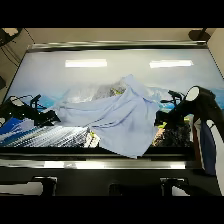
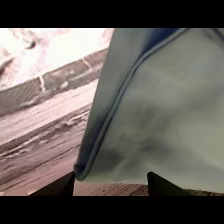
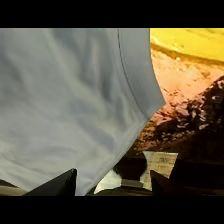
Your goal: Fold the shirts.
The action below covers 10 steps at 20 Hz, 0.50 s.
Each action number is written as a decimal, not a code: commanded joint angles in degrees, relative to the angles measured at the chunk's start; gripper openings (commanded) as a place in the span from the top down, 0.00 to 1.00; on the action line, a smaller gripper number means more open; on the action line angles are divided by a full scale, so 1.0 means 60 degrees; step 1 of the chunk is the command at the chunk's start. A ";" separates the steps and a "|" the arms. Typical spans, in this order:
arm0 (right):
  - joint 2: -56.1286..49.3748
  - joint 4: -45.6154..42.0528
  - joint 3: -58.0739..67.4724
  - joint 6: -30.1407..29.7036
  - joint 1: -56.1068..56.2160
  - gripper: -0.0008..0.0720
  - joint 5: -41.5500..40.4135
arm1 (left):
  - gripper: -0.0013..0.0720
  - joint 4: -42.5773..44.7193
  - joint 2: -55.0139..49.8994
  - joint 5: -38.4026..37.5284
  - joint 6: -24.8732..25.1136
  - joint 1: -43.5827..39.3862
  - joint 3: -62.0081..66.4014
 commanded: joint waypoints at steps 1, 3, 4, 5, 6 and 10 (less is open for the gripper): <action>0.0510 0.0229 -0.1202 -0.0171 0.0160 0.15 0.0011 | 0.37 -0.0182 -0.0036 0.0769 0.0098 -0.0058 -0.0171; 0.0849 0.0357 -0.2000 -0.0164 0.0193 0.12 -0.0208 | 0.50 -0.0178 -0.0084 0.0761 0.0098 -0.0055 -0.0171; 0.1016 0.0503 -0.2433 -0.0164 0.0197 0.12 -0.0401 | 0.64 -0.0182 -0.0127 0.0761 0.0098 -0.0058 -0.0175; 0.1151 0.0790 -0.2805 -0.0171 0.0197 0.12 -0.0481 | 0.77 -0.0182 -0.0138 0.0758 0.0106 -0.0058 -0.0175; 0.1282 0.1060 -0.3169 -0.0240 0.0197 0.12 -0.0554 | 0.89 -0.0186 -0.0113 0.0736 0.0219 -0.0055 -0.0168; 0.1410 0.2000 -0.4488 -0.0408 0.0197 0.12 -0.1235 | 0.92 -0.0182 -0.0004 0.0576 0.0423 -0.0058 -0.0168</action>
